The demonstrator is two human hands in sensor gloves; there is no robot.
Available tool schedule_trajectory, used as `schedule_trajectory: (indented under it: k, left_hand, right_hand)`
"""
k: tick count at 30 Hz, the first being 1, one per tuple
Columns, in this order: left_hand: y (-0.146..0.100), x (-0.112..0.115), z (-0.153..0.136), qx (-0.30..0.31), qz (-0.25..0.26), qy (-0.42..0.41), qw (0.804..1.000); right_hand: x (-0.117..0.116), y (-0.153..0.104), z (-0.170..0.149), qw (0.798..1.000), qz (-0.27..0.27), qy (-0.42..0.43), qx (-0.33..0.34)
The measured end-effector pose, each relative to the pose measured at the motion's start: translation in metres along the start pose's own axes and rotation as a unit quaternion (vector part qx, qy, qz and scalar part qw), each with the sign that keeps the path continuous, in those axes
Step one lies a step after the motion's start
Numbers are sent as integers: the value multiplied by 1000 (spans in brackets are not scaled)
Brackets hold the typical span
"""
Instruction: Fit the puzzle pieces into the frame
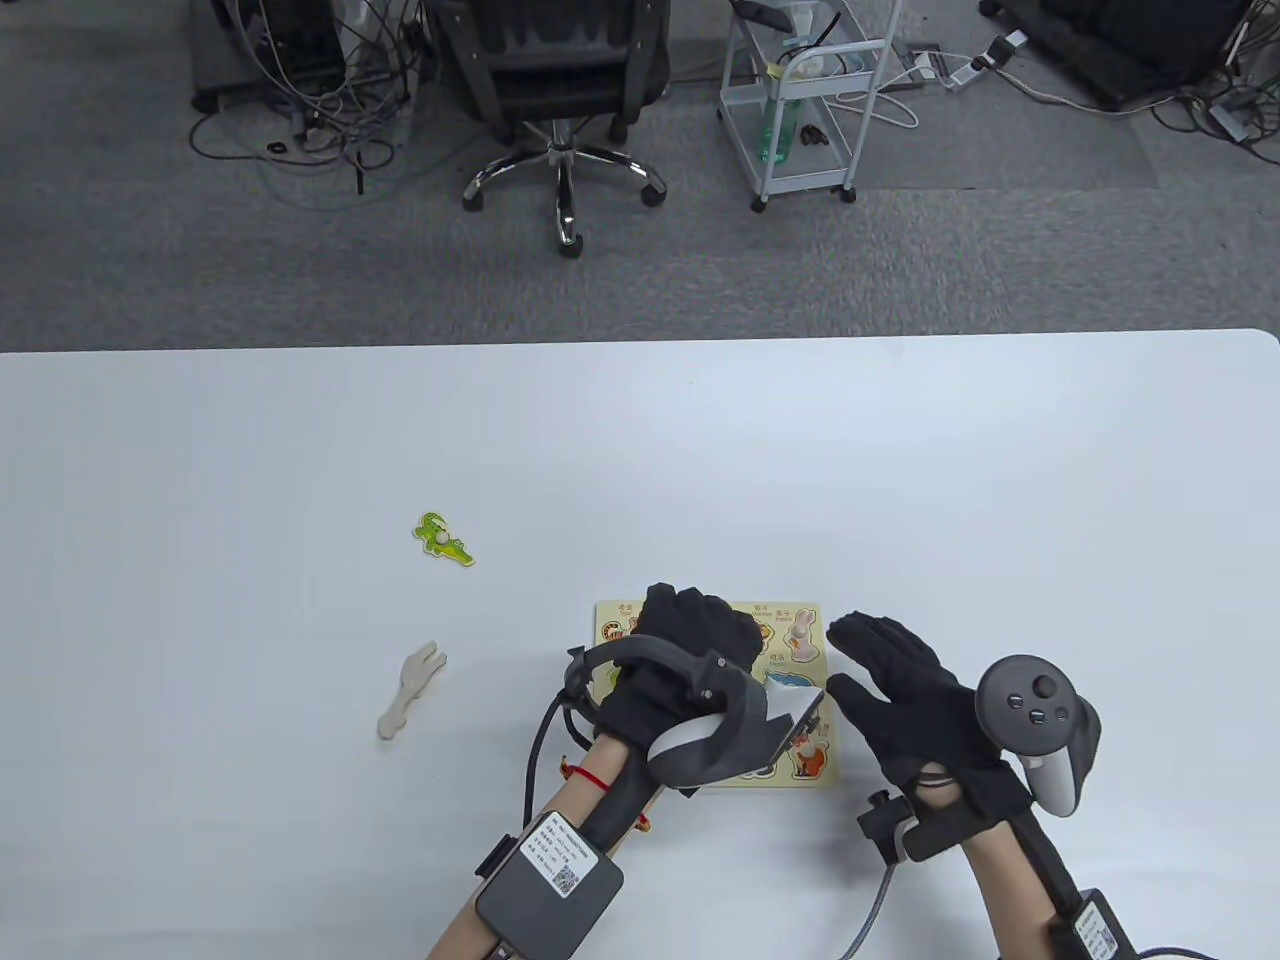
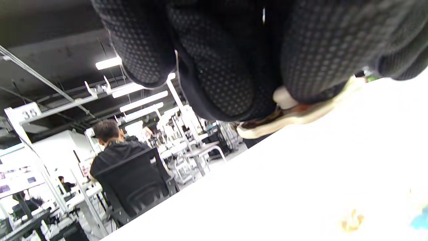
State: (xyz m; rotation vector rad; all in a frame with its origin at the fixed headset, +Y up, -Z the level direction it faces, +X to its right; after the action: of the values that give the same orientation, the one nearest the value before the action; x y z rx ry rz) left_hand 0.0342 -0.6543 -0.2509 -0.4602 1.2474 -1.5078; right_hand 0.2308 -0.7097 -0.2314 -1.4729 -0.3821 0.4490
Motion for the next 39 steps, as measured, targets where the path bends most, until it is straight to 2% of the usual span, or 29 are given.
schedule_trajectory:
  k: [6,13,20,39]
  left_hand:
    - [27,51,11,12,-64,21,998]
    - [46,82,22,10,-89,36,995]
    - [55,95,29,10,-109,39,993]
    - [53,99,23,6,-138,36,990]
  right_hand:
    - [7,0,-5,999,-36,29,-11]
    - [11,0,-9,998,-45,42,-25]
    - [16,-2,-6,996,-65,66,-11]
    - [17,-3,-4,995,-71,71,-9]
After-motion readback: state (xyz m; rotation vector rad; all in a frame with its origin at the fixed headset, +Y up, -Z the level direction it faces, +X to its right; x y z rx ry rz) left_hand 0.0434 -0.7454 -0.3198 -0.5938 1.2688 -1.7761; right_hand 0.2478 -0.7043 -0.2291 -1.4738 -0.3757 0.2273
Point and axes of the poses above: the tracker on the back of each hand, its own z axis roughly to the thumb side, its own y axis roughly from the wrist to the fingertips, x = y × z, the point moved 3 cm from there along y, roughly from the wrist to the fingertips, and after that the axes turned 1 degree about y, right-handed, at the moved point
